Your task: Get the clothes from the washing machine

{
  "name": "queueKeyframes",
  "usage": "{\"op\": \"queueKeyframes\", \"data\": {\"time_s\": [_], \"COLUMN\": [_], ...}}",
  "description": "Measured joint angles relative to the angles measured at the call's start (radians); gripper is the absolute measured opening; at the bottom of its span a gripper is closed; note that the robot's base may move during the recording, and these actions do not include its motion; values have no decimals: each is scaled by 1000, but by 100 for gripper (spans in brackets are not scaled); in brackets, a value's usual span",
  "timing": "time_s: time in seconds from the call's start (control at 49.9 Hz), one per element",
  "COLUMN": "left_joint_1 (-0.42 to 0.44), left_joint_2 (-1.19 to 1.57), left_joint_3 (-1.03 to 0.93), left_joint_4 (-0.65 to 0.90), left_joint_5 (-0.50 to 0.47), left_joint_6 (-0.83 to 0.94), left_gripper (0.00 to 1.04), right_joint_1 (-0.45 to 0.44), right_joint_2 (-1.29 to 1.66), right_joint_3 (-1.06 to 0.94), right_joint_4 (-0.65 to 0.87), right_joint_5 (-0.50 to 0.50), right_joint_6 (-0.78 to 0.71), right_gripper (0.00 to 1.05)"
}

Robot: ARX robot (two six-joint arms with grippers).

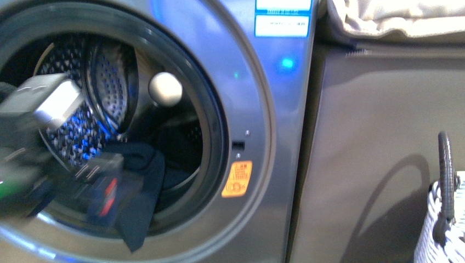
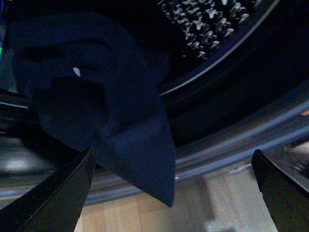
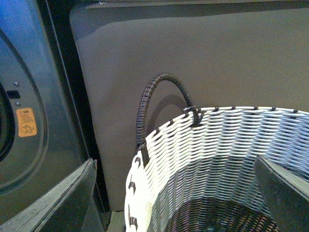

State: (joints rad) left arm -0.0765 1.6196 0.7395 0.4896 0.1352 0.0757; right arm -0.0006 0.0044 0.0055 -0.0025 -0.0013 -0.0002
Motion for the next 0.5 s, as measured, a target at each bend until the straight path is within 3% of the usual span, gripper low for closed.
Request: {"op": "queueKeyframes", "data": {"time_s": [0.501], "left_joint_1": [10], "left_joint_2": [327], "left_joint_3": [397], "left_joint_4": [-90], "left_joint_5": [-106], "left_joint_6": [34], "left_gripper": [98], "right_joint_1": [0], "right_joint_2": [0], "right_joint_3": [0], "right_joint_4": [0], "right_joint_5": [0], "right_joint_6": [0], "right_gripper": [97]}}
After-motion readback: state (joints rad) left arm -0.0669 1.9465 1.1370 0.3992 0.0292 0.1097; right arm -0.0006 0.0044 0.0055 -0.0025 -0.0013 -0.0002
